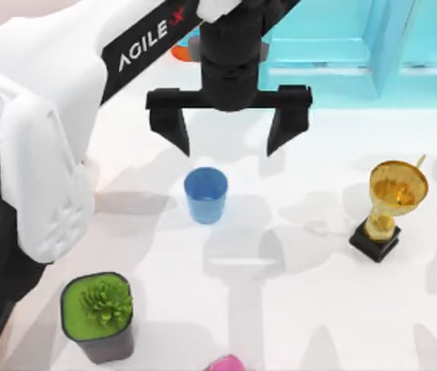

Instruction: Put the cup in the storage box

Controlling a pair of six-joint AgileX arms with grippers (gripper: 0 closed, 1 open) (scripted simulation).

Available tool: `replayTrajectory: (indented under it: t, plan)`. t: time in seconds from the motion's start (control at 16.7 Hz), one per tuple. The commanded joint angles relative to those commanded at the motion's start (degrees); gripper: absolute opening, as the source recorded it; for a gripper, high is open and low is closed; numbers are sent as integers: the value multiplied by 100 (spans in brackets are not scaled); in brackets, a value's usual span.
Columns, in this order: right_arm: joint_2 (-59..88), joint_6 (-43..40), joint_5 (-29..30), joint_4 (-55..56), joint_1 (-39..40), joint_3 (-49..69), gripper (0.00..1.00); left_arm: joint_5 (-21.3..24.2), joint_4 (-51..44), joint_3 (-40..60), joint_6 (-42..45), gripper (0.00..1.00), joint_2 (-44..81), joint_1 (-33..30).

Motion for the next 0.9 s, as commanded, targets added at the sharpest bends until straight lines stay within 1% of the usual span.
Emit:
replayTrajectory:
  t: [0.12,0.36,0.48,0.6,0.84,0.9]
  plan:
    - [0,0,0,0,0,0,100,-1,417,-443,6,100,-45,1]
    - [0,0,0,0,0,0,100,-2,1584,-1765,1,100,-137,0]
    - [0,0,0,0,0,0,100,-2,2014,-2203,-4,100,-162,-6]
    - [0,0,0,0,0,0,100,-2,2207,-2400,-7,100,-176,-7]
    - [0,0,0,0,0,0,100,-2,2217,-2411,-7,100,-177,-8]
    - [0,0,0,0,0,0,100,-2,2217,-2411,-7,92,-177,-8]
